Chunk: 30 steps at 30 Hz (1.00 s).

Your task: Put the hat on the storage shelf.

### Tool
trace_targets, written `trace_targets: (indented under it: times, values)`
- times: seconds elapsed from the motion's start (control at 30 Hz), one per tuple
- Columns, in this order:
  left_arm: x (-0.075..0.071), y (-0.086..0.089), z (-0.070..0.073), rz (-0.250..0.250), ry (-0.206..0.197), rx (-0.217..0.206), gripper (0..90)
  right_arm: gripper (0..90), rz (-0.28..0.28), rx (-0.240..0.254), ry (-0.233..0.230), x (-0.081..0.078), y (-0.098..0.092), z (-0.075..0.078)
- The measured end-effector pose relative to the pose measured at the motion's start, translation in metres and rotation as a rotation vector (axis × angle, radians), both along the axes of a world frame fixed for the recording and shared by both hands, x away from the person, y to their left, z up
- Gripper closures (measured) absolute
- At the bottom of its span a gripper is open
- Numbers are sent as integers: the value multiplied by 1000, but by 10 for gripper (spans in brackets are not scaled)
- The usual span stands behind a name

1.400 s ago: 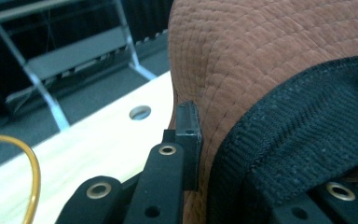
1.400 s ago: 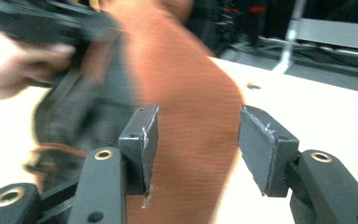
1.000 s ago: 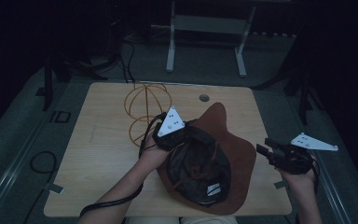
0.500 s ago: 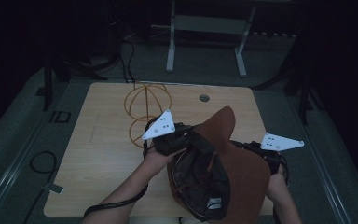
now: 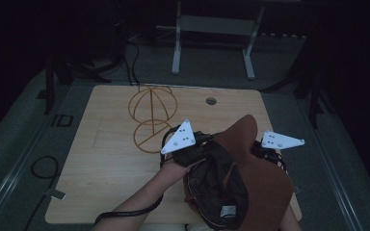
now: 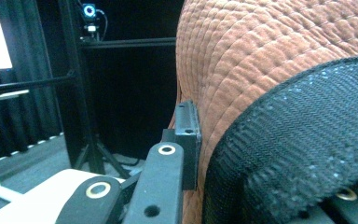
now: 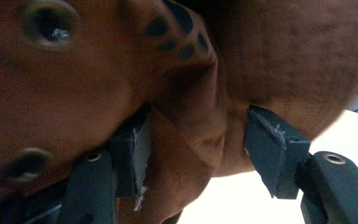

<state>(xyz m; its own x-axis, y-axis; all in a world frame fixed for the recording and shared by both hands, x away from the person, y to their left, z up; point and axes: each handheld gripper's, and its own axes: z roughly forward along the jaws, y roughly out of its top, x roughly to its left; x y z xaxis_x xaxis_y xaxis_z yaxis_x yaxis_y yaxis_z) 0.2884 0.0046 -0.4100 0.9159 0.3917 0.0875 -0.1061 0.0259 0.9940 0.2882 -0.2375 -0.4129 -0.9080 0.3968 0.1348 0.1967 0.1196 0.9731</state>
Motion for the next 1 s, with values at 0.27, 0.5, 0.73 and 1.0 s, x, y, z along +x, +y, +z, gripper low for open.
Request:
trace_targets:
  times: [0.27,0.5,0.73,1.0]
  values:
    - [3,0,-3,1,26,8,852,723,100,38,55,4,6,-3]
    - [3,3,1,-8,22,54,775,856,117,29,54,2,1,-3]
    - [1,10,4,-15,21,53,625,862,117,50,53,-1,-6,0]
    - [-3,21,6,12,14,94,564,866,82,49,38,0,-11,4]
